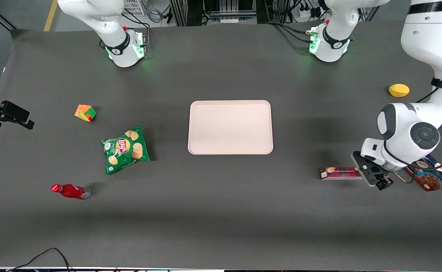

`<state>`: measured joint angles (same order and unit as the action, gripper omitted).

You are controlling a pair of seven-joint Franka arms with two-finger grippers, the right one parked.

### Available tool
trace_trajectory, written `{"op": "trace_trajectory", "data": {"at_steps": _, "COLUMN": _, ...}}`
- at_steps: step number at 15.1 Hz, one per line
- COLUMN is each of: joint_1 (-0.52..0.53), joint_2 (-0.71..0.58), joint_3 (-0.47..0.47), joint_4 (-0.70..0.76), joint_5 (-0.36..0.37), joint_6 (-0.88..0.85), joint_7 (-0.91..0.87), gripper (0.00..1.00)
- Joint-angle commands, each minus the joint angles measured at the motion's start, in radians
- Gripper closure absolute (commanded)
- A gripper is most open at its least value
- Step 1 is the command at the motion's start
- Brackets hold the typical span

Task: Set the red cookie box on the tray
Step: 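Lower the left gripper onto the red plaid box and grasp its end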

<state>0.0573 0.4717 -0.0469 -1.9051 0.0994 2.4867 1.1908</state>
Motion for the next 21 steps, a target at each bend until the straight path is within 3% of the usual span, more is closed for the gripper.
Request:
{"op": "trace_trajectory", "data": {"at_steps": 1, "joint_1": -0.016, "joint_2": 0.022, "joint_3": 0.002, "joint_4": -0.006, "joint_5": -0.007, "joint_6": 0.032, "joint_7": 0.023, "gripper": 0.0}}
{"op": "trace_trajectory", "data": {"at_steps": 7, "joint_1": -0.025, "joint_2": 0.062, "joint_3": 0.001, "joint_4": -0.014, "joint_5": -0.015, "joint_6": 0.073, "joint_7": 0.023, "gripper": 0.01}}
{"op": "trace_trajectory", "data": {"at_steps": 8, "joint_1": -0.025, "joint_2": 0.067, "joint_3": 0.002, "joint_4": -0.015, "joint_5": -0.017, "joint_6": 0.073, "joint_7": 0.023, "gripper": 0.07}}
{"op": "trace_trajectory", "data": {"at_steps": 10, "joint_1": -0.033, "joint_2": 0.068, "joint_3": 0.002, "joint_4": -0.017, "joint_5": -0.039, "joint_6": 0.072, "joint_7": 0.023, "gripper": 0.45}}
{"op": "trace_trajectory", "data": {"at_steps": 14, "joint_1": -0.036, "joint_2": 0.068, "joint_3": 0.002, "joint_4": -0.022, "joint_5": -0.063, "joint_6": 0.054, "joint_7": 0.021, "gripper": 0.9}}
{"op": "trace_trajectory", "data": {"at_steps": 16, "joint_1": -0.036, "joint_2": 0.062, "joint_3": 0.001, "joint_4": -0.019, "joint_5": -0.067, "joint_6": 0.037, "joint_7": 0.02, "gripper": 1.0}}
{"op": "trace_trajectory", "data": {"at_steps": 21, "joint_1": -0.042, "joint_2": 0.025, "joint_3": 0.001, "joint_4": 0.024, "joint_5": -0.107, "joint_6": -0.063, "joint_7": -0.052, "gripper": 1.0}}
